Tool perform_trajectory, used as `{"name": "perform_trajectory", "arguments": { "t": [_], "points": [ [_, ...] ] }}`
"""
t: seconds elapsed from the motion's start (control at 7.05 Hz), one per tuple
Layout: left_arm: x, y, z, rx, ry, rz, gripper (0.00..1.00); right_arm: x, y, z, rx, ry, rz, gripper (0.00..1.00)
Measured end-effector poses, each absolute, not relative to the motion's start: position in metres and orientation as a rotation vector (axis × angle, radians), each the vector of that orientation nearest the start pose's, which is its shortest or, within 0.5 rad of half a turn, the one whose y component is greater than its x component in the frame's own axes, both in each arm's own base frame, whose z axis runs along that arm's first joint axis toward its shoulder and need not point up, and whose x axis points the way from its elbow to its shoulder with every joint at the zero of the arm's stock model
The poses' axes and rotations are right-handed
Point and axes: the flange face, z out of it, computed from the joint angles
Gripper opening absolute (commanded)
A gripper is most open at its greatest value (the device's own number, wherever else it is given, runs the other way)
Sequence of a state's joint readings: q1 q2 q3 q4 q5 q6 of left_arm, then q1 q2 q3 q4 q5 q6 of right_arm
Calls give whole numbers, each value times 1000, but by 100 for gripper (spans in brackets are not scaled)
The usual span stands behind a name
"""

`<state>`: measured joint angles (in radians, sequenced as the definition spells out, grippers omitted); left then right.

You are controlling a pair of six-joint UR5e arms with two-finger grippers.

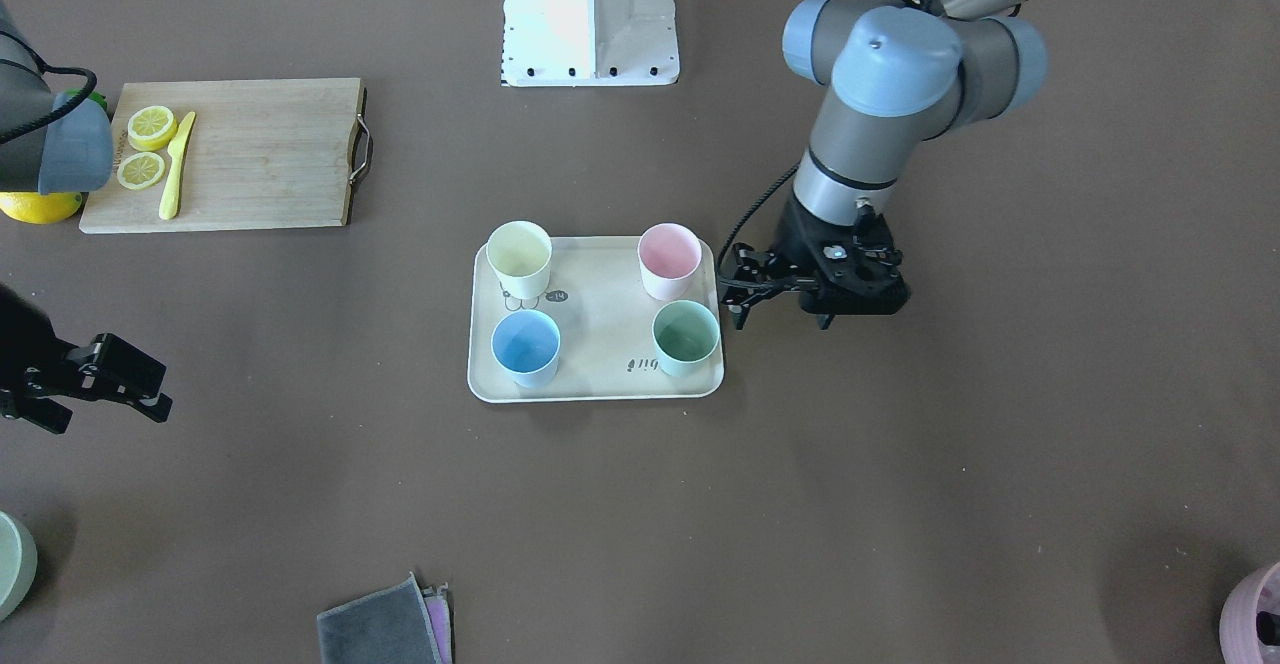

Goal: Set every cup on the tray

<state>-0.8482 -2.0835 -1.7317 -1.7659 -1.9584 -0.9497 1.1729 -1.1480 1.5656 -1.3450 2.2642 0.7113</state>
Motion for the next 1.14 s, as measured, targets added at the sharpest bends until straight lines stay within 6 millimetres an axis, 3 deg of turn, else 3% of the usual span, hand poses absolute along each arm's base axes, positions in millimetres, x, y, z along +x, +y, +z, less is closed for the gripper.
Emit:
{"name": "perform_trajectory", "arguments": {
  "t": [0.43,0.85,1.14],
  "points": [
    [180,-562,402,376,744,55,98,-160,-624,451,157,-800,107,100],
    [57,-562,500,331,644,33,98,-87,-596,525,119,-758,120,100],
    [-6,-556,552,283,679,63,98,-35,-578,555,78,-773,106,100]
  ]
}}
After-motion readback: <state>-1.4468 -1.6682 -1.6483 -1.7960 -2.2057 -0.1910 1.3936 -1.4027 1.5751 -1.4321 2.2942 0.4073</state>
